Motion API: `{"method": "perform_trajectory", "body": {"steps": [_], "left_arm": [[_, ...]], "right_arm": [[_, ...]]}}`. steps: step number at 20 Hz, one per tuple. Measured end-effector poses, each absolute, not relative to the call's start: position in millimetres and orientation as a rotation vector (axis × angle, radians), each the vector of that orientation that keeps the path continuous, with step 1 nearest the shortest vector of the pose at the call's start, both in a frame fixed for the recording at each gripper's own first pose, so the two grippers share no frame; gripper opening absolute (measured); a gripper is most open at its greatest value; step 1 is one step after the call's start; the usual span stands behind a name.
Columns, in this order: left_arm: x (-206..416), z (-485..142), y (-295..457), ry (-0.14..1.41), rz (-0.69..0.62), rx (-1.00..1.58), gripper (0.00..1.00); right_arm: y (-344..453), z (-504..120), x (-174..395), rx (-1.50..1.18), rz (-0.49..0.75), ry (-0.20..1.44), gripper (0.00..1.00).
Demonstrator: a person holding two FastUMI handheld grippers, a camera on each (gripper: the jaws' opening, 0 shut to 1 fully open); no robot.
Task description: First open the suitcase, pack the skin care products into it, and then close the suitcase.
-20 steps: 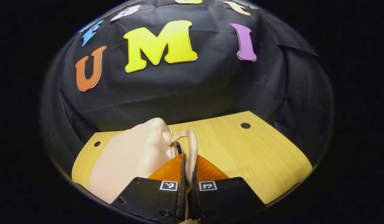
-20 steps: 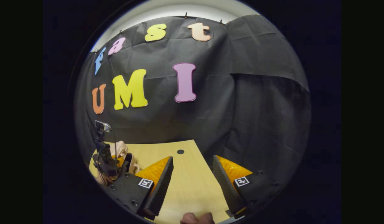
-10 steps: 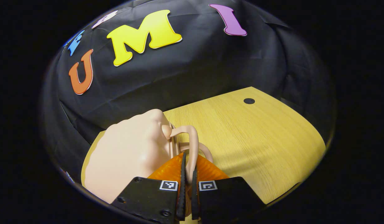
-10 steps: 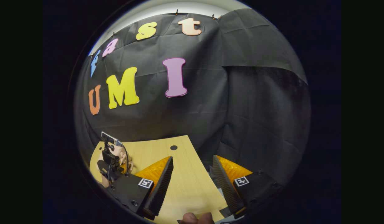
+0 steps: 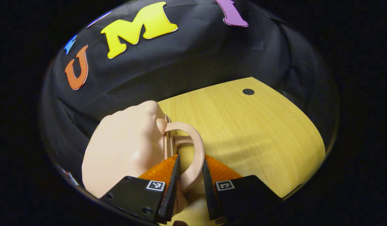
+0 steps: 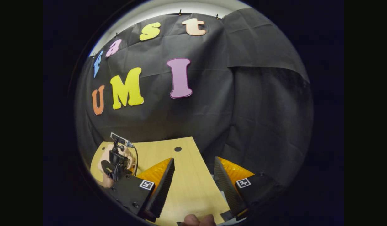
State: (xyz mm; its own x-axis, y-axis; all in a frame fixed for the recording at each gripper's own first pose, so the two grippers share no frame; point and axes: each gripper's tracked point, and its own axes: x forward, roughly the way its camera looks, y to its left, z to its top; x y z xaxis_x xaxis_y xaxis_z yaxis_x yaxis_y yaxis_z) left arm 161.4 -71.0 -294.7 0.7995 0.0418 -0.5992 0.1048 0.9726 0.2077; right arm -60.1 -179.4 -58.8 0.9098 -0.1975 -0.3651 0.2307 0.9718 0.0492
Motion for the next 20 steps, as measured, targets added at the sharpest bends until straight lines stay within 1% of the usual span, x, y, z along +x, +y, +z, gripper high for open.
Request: {"method": "perform_trajectory", "body": {"steps": [2, 3, 4, 5, 6, 7, 8, 9, 10, 13, 15, 16, 17, 19, 20], "left_arm": [[151, -278, -75, 0.644, -0.035, 0.166, 0.52], [147, -262, -75, 0.615, -0.035, 0.147, 0.52], [145, -241, -72, 0.560, -0.027, 0.142, 0.60], [145, -216, -71, 0.493, -0.036, 0.130, 0.67], [142, -194, -67, 0.445, -0.030, 0.129, 0.79], [137, -171, -61, 0.395, -0.028, 0.130, 0.86], [131, -145, -53, 0.342, -0.018, 0.132, 0.95], [125, -116, -47, 0.277, -0.014, 0.131, 0.95], [122, -86, -40, 0.213, -0.011, 0.120, 0.95], [109, -9, -22, 0.051, -0.018, 0.051, 0.95], [97, 28, -11, -0.008, -0.039, 0.013, 0.95], [93, 47, -5, -0.034, -0.055, -0.016, 0.95], [89, 61, -2, -0.058, -0.070, -0.048, 0.95], [81, 85, 12, -0.094, -0.056, -0.064, 0.95], [77, 92, 23, -0.107, -0.044, -0.056, 0.92]], "right_arm": [[-161, -59, -54, 0.082, -0.167, 0.367, 0.76], [-149, -56, -48, 0.075, -0.136, 0.358, 0.72], [-139, -52, -43, 0.063, -0.110, 0.346, 0.76], [-128, -47, -37, 0.045, -0.085, 0.333, 0.76], [-116, -39, -26, 0.028, -0.062, 0.320, 0.76], [-102, -34, -20, 0.017, -0.032, 0.306, 0.77], [-83, -25, -13, 0.009, 0.001, 0.288, 0.77], [-66, -16, -7, 0.000, 0.028, 0.269, 0.77], [-53, -4, -1, -0.008, 0.044, 0.245, 0.81], [-16, 51, 17, -0.010, 0.069, 0.115, 0.81], [5, 81, 27, 0.001, 0.061, 0.044, 0.81], [15, 96, 31, 0.018, 0.055, 0.014, 0.78], [24, 106, 32, 0.033, 0.044, -0.009, 0.81], [30, 120, 33, 0.041, 0.002, -0.048, 0.80], [34, 124, 32, 0.044, -0.010, -0.062, 0.77]]}}
